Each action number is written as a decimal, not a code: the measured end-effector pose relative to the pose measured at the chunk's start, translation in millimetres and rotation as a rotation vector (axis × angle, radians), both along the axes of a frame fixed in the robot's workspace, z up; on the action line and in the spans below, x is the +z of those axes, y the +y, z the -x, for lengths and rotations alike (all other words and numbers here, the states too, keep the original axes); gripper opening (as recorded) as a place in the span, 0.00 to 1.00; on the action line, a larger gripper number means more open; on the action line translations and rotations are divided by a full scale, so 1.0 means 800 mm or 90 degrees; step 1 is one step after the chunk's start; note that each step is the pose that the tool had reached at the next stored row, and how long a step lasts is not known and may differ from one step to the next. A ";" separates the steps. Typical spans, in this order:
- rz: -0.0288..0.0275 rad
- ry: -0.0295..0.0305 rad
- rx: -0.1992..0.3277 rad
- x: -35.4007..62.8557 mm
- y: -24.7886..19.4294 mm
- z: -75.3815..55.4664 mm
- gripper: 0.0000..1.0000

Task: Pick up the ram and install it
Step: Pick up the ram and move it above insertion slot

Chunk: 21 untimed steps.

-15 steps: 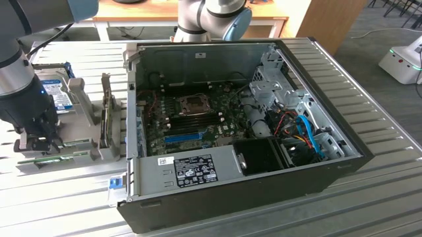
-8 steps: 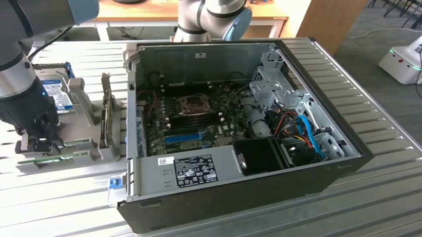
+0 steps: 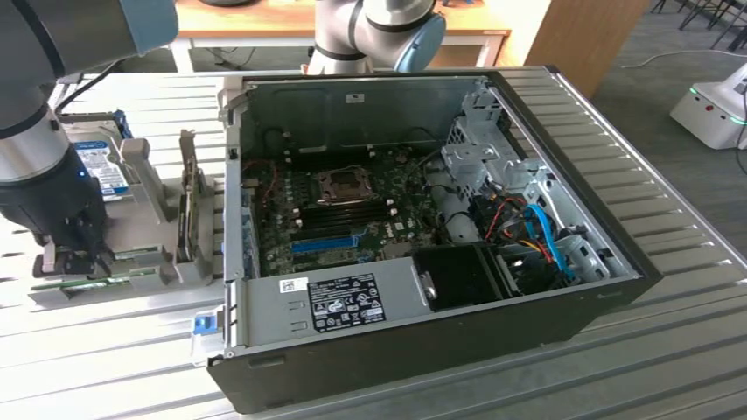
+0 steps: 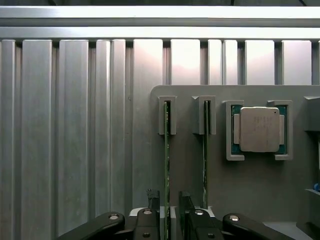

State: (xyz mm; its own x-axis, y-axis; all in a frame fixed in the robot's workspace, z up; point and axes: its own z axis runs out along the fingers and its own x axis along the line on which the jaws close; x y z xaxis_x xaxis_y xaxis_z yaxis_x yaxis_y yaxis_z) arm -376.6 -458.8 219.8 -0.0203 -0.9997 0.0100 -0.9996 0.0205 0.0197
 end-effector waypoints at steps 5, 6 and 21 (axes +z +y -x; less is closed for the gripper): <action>0.0001 0.0001 0.000 -0.007 0.0000 0.000 0.29; 0.0000 0.0000 0.000 -0.008 0.0000 0.000 0.29; 0.0001 0.0001 0.000 -0.024 -0.0001 0.000 0.29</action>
State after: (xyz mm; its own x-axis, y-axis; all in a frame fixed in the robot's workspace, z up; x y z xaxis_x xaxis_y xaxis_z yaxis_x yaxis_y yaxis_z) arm -376.7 -458.8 200.5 -0.0203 -0.9997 0.0101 -0.9996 0.0205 0.0198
